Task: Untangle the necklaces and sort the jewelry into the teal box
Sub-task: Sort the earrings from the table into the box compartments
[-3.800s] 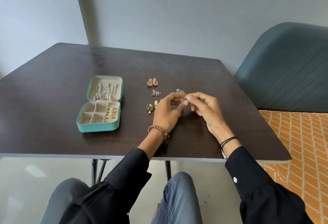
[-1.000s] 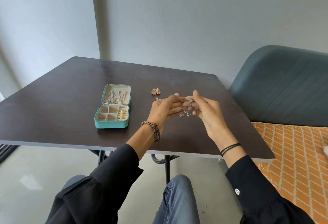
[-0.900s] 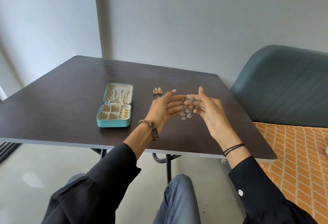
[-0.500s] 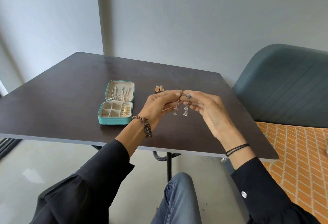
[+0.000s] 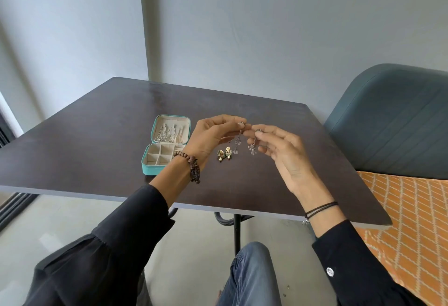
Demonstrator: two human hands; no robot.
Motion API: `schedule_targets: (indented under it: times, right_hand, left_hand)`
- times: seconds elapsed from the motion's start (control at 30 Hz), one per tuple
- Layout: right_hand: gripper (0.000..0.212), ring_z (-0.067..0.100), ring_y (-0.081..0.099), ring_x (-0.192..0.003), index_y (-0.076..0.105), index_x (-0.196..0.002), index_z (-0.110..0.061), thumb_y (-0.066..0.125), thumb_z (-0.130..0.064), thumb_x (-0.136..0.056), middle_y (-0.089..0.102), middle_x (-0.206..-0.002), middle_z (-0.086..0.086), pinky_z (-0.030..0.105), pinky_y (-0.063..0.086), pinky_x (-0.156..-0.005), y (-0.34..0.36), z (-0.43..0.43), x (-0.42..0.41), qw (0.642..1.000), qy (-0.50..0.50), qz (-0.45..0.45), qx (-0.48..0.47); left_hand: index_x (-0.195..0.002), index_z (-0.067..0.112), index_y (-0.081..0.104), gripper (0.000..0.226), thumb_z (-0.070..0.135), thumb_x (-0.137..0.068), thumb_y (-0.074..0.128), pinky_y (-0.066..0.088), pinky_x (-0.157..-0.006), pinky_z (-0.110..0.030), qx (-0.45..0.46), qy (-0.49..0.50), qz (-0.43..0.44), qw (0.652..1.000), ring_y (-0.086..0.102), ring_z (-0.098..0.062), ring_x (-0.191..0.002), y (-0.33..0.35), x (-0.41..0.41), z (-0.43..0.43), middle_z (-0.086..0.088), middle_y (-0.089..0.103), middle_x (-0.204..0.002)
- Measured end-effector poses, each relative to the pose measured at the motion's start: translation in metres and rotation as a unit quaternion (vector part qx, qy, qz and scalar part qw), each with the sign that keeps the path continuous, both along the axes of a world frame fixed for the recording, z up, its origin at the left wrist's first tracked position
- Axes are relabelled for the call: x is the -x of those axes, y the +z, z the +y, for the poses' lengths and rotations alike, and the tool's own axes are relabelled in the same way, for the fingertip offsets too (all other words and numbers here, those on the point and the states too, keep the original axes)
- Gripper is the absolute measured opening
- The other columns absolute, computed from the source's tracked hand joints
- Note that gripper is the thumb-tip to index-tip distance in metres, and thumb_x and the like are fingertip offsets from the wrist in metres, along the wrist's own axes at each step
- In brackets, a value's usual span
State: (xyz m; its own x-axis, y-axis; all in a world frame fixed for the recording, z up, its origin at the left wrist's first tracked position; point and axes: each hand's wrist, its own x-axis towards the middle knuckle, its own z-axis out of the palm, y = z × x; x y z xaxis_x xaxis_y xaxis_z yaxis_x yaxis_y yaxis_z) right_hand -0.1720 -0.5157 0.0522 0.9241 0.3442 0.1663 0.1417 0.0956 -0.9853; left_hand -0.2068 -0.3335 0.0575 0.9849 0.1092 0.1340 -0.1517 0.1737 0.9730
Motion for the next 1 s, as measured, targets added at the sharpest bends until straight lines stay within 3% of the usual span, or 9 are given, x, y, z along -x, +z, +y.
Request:
schedule_targets:
  times: [0.2,0.47,0.63,0.8,0.9,1.0]
  right_hand:
    - [0.018,0.022,0.074,-0.101,0.074,-0.110,-0.006,0.062,-0.011,-0.097,0.078,-0.108,0.010,0.029,0.049,-0.090,0.002,0.002,0.001,1.000,-0.007,0.001,0.004]
    - [0.020,0.023,0.074,-0.100,0.074,-0.111,-0.005,0.061,-0.013,-0.098,0.078,-0.106,0.010,0.027,0.050,-0.085,0.010,0.002,0.001,1.000,-0.005,-0.006,0.020]
    - [0.022,0.027,0.074,-0.104,0.073,-0.113,-0.005,0.060,-0.013,-0.098,0.078,-0.106,0.010,0.031,0.050,-0.089,0.011,0.006,0.000,0.999,0.007,0.001,0.039]
    - [0.020,0.023,0.074,-0.103,0.072,-0.113,-0.008,0.068,-0.018,-0.097,0.079,-0.105,0.007,0.031,0.054,-0.088,0.009,0.018,0.002,0.997,0.008,-0.019,0.071]
    - [0.019,0.018,0.076,-0.096,0.072,-0.109,-0.009,0.071,-0.022,-0.095,0.080,-0.100,0.005,0.024,0.056,-0.082,0.010,0.030,0.006,0.995,-0.001,-0.048,0.088]
    - [0.018,0.019,0.077,-0.090,0.073,-0.108,-0.005,0.069,-0.019,-0.096,0.080,-0.097,0.009,0.019,0.055,-0.074,0.012,0.045,0.008,0.997,0.004,-0.038,0.069]
  left_hand:
    - [-0.107,0.004,0.074,0.020,0.013,-0.091,0.066,0.056,-0.091,-0.030,0.030,0.003,0.029,0.999,0.071,-0.020,-0.094,-0.004,0.001,-0.001,-0.014,0.075,-0.104]
    - [-0.109,0.001,0.072,0.032,0.027,-0.094,0.062,0.059,-0.082,-0.029,0.086,-0.023,0.077,0.993,0.073,-0.024,-0.095,0.004,-0.001,0.003,-0.015,0.075,-0.104]
    - [-0.111,0.002,0.072,0.024,0.006,-0.087,0.071,0.057,-0.092,-0.033,-0.013,-0.016,0.018,1.000,0.071,-0.025,-0.099,-0.003,0.002,0.011,-0.017,0.074,-0.106]
    - [-0.107,0.008,0.074,0.022,0.008,-0.084,0.076,0.056,-0.094,-0.035,-0.128,0.024,-0.031,0.991,0.072,-0.030,-0.098,-0.009,0.003,0.023,-0.013,0.076,-0.098]
    - [-0.107,0.007,0.073,0.024,0.012,-0.084,0.077,0.057,-0.091,-0.036,-0.140,0.029,-0.031,0.989,0.073,-0.031,-0.097,-0.011,0.008,0.033,-0.014,0.076,-0.096]
    - [-0.103,0.002,0.072,0.020,0.011,-0.085,0.076,0.057,-0.088,-0.038,-0.097,0.043,-0.015,0.994,0.073,-0.034,-0.096,-0.008,0.014,0.043,-0.018,0.076,-0.096]
